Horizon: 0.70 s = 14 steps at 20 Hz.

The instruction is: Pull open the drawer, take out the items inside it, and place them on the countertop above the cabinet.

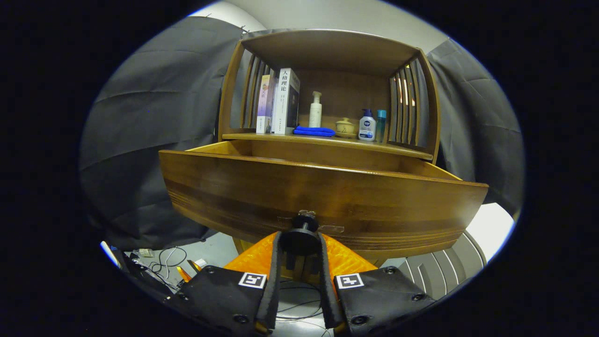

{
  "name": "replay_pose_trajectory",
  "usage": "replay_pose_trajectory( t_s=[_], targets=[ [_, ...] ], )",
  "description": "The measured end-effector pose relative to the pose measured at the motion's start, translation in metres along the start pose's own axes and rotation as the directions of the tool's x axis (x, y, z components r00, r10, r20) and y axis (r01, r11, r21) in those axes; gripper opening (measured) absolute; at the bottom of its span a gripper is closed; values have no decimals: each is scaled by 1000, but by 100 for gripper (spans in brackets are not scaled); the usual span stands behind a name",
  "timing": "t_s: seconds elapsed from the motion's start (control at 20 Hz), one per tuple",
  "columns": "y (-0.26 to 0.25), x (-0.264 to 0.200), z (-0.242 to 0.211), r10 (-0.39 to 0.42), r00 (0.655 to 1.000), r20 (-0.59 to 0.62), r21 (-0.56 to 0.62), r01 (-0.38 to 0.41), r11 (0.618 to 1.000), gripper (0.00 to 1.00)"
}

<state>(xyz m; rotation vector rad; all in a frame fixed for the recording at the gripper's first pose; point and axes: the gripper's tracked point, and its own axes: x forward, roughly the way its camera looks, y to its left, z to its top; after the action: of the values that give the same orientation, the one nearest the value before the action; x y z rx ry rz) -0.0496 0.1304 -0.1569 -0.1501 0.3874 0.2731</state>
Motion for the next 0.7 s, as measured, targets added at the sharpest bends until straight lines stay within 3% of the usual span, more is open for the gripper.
replay_pose_trajectory(
  t_s=[0.15, 0.45, 0.7],
  targets=[
    [-3, -7, 11, 20, 998, 52, -19, -20, 1000, 54],
    [-13, -18, 60, 37, 987, 154, 47, -45, 998, 100],
    [-23, -20, 117, 40, 972, 230, 18, -45, 999, 100]
  ],
)
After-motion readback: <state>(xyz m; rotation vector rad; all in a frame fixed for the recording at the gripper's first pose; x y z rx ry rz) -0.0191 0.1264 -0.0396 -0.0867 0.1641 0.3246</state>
